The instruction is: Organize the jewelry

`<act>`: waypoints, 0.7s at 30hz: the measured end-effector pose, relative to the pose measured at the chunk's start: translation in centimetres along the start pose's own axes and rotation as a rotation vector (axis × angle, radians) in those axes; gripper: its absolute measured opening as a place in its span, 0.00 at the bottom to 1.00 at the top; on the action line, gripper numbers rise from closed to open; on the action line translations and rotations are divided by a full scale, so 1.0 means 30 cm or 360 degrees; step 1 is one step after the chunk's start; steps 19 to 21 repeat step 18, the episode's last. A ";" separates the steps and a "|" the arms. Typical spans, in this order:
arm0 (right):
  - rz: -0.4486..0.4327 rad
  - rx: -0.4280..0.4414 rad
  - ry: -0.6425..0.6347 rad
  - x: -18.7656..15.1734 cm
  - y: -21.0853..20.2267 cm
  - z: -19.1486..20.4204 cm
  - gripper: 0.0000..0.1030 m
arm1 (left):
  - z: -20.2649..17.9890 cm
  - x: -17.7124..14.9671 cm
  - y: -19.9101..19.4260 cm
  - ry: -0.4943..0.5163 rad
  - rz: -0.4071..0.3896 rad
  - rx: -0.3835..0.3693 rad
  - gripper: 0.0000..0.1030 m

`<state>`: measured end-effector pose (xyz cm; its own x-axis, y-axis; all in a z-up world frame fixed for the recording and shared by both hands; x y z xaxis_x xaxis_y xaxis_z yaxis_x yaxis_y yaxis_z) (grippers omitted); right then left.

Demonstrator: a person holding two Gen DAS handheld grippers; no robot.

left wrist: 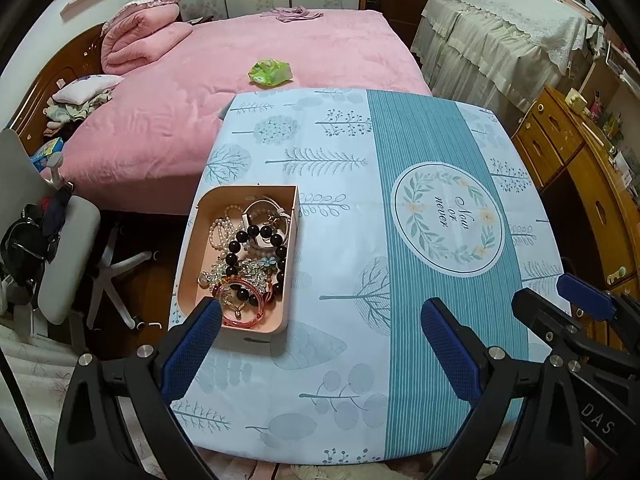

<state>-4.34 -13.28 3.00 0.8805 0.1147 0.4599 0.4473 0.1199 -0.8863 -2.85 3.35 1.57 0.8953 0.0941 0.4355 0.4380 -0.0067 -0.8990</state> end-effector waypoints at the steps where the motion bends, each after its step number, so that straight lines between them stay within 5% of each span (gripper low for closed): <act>1: 0.0002 0.0003 0.0001 0.000 0.000 0.000 0.59 | 0.001 -0.001 0.001 0.0000 0.0000 0.0000 0.96; 21: 0.0007 0.0002 -0.0011 0.016 -0.004 0.014 0.59 | 0.013 0.012 0.000 0.0018 0.0020 0.0018 0.96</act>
Point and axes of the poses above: each gripper's, at about its wrist camera, not at the fingertips, and y roughly the way its jaws point, z to its left, x to its top, the point moved 1 cm from there along y, roughly the way its jaws point, and after that the axes turned 4 degrees about -y, right-handed, at the moved point
